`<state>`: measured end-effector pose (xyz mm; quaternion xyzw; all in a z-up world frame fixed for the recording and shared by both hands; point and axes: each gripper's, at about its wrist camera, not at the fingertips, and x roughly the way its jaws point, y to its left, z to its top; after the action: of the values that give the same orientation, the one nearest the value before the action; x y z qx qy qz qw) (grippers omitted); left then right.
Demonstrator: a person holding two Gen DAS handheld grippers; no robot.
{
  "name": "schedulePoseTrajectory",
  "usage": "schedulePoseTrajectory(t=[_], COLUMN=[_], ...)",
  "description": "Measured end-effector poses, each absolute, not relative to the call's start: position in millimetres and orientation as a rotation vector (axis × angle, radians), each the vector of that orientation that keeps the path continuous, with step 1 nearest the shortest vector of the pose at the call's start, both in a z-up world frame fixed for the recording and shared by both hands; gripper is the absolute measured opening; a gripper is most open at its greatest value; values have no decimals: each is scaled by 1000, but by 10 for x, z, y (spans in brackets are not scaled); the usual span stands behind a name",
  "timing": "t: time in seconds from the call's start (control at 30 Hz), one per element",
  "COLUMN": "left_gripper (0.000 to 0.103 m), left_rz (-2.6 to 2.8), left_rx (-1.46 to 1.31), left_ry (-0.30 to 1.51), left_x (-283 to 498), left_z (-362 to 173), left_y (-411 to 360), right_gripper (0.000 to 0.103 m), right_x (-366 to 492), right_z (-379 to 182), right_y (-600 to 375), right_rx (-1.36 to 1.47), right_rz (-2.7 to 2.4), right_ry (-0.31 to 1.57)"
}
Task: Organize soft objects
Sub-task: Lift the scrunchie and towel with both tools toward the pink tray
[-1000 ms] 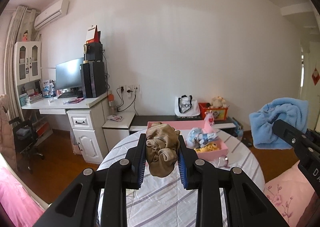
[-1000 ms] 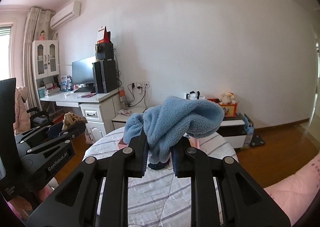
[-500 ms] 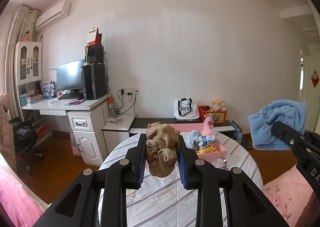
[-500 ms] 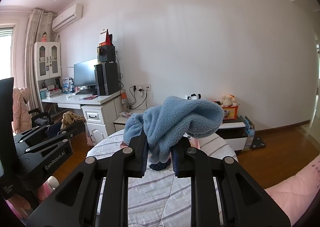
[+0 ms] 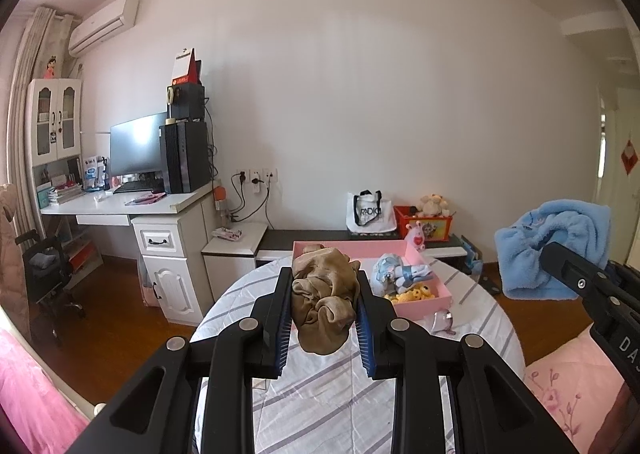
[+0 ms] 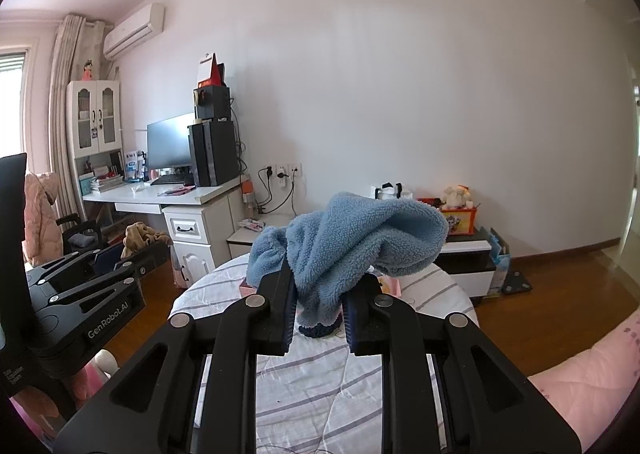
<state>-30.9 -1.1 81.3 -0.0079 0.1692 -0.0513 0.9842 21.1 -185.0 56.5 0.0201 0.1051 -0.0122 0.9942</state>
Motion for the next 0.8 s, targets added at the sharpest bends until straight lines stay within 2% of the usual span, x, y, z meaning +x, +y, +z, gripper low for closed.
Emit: schedulePoseTrajectory(t=[0.8], left_gripper=[25], left_rz=[-114], left_rx=[-17], left_ry=[478], left_x=[349], left_z=[713], left_y=[-34], right_gripper=[18], right_x=[703], right_z=[349], right_y=[-1819], right_rx=[59], right_rz=[-29], right_ry=[341])
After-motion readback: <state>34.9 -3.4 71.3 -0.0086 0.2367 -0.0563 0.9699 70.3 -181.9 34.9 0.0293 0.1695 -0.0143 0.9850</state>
